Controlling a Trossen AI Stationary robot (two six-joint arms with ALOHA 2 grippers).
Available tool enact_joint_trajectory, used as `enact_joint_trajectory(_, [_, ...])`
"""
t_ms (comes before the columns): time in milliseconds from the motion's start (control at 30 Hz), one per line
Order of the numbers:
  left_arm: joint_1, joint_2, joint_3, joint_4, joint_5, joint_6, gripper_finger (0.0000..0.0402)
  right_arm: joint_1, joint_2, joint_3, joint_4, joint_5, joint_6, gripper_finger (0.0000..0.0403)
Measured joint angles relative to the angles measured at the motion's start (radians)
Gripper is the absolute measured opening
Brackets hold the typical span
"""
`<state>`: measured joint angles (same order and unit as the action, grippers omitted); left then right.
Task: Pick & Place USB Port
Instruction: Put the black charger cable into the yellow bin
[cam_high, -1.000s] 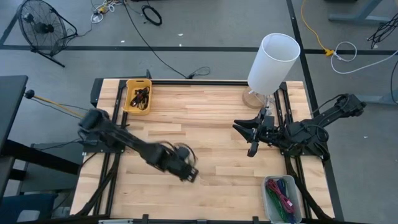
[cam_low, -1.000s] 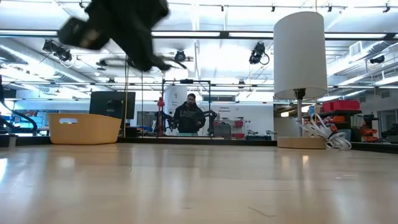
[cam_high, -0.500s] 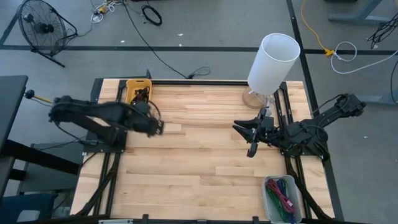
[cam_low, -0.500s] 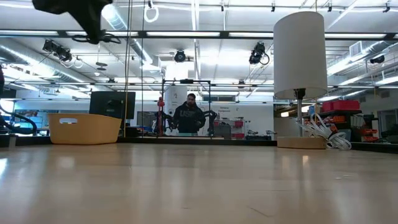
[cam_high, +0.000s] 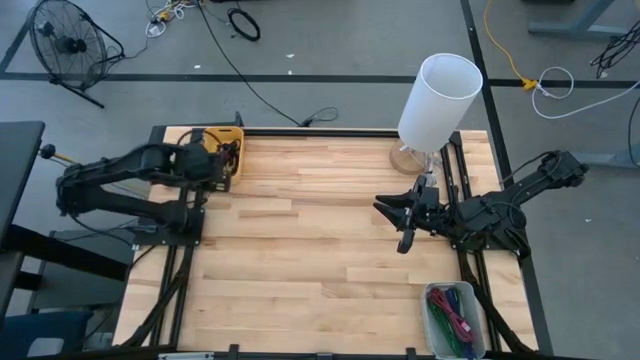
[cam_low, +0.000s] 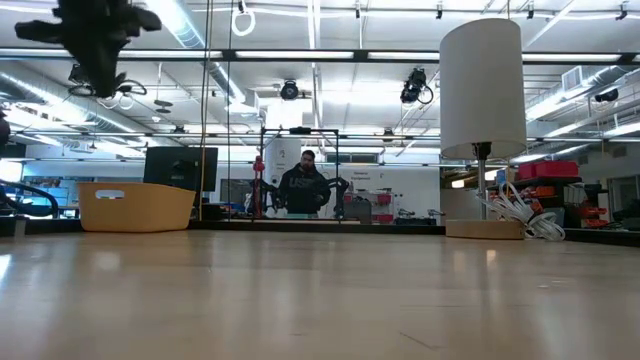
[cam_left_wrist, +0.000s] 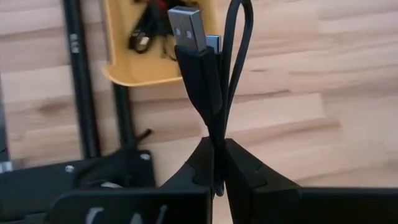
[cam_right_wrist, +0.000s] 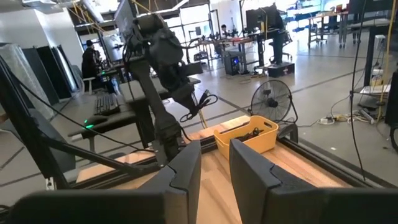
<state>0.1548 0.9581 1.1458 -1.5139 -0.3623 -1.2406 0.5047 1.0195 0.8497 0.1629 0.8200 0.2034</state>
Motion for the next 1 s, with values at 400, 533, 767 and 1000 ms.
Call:
enact_joint_trajectory(400, [0.342, -0.210, -0.265, 0.263, 0.020, 0.357, 0.0016, 0.000, 0.000, 0.000, 0.007, 0.102, 0.077, 0.0084])
enact_joint_trajectory(533, [0.463, -0.213, -0.342, 0.353, 0.048, 0.479, 0.0016, 0.000, 0.000, 0.000, 0.007, 0.139, 0.077, 0.0084])
enact_joint_trajectory(767, [0.701, -0.198, -0.407, 0.527, 0.158, 0.683, 0.0016, 0.000, 0.000, 0.000, 0.010, 0.199, 0.077, 0.0084])
enact_joint_trajectory(1000, [0.888, -0.125, -0.407, 0.589, 0.197, 0.888, 0.0015, 0.000, 0.000, 0.000, 0.011, 0.212, 0.106, 0.0084])
